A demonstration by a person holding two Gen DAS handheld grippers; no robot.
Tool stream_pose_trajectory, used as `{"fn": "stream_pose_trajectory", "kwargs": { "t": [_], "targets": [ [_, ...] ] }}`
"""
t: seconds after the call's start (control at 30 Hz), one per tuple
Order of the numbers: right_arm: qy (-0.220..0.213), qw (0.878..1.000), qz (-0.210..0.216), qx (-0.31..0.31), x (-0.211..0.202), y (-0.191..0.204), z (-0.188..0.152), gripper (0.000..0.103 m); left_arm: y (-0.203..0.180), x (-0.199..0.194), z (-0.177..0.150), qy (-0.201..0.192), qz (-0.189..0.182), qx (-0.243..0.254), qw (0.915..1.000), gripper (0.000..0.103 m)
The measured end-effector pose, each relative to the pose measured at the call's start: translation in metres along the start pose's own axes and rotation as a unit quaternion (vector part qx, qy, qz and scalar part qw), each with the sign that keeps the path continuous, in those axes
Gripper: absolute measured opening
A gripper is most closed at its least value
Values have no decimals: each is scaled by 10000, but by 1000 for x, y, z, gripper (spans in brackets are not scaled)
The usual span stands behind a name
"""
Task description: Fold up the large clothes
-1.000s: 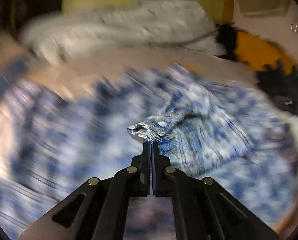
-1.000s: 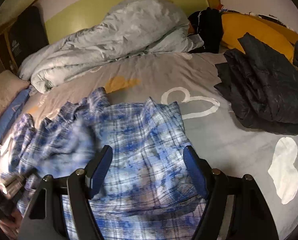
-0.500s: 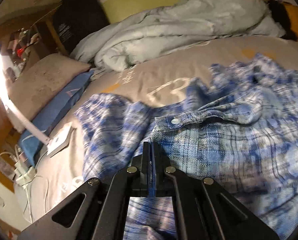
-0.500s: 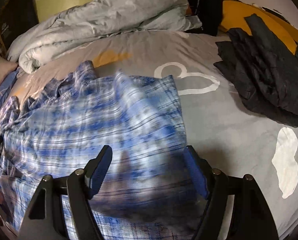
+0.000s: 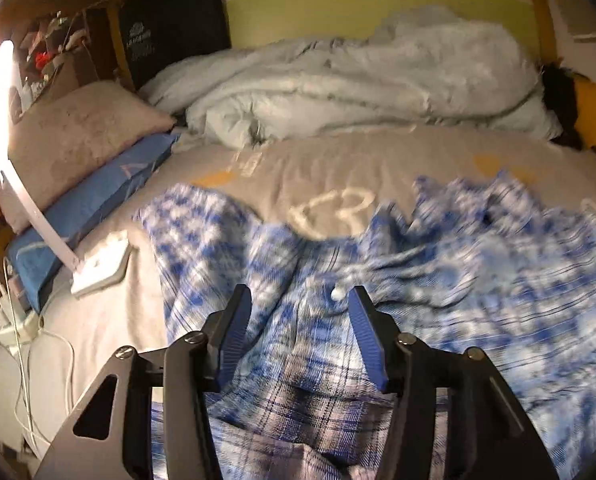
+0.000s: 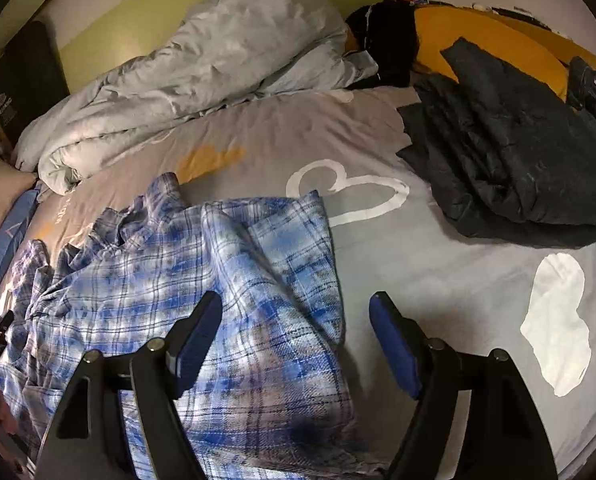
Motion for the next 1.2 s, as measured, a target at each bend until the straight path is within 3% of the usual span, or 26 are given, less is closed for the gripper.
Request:
{"fn": "stream_pose_trajectory", "kwargs": {
  "t": [0.13,0.2,0.3,0.43,0.5,0.63,0.77,0.93,1.0,1.07,1.2],
  "targets": [
    [-239,9995,-47,-190,-7,6,3,76,0,-29,13,-326,186,392,9985,61],
    [-321,9991,-7,-287,-11,10,4,76,4,-43,21,-472,141,424,9979,72],
    [-372,9986,39,-365,-14,14,3,77,22,-60,32,-576,-135,101,9982,89],
    [-384,9985,52,-389,-14,16,2,77,55,-63,46,-444,-612,-504,9959,91],
    [-392,9985,29,-369,-14,15,3,77,74,-53,51,-234,-756,-704,9944,91],
    [-387,9987,91,-323,-15,13,6,77,125,-19,51,115,-424,-1002,9940,91],
    [-340,9988,104,-342,-13,13,5,78,163,22,30,539,-350,-1513,9864,87],
    [-30,9990,279,-348,-1,20,-4,78,181,70,8,950,-374,-1676,9806,76],
    [16,9988,283,-389,3,23,-8,78,191,87,-4,1173,-237,-1821,9760,62],
    [26,9987,214,-463,6,25,-10,78,198,99,-14,1311,-144,-1937,9721,56],
    [122,9984,284,-472,9,28,-14,78,197,110,-30,1544,-316,-2105,9648,56]
  ]
}}
Point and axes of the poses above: each gripper's, at about its wrist camera, not at the fingertips, and x roughly the way its jaws point, y to its left, z to its top, the point moved 10 cm from there along x, roughly the way its jaws point, and after that the axes turned 10 degrees about -z, right-handed, at the moved point
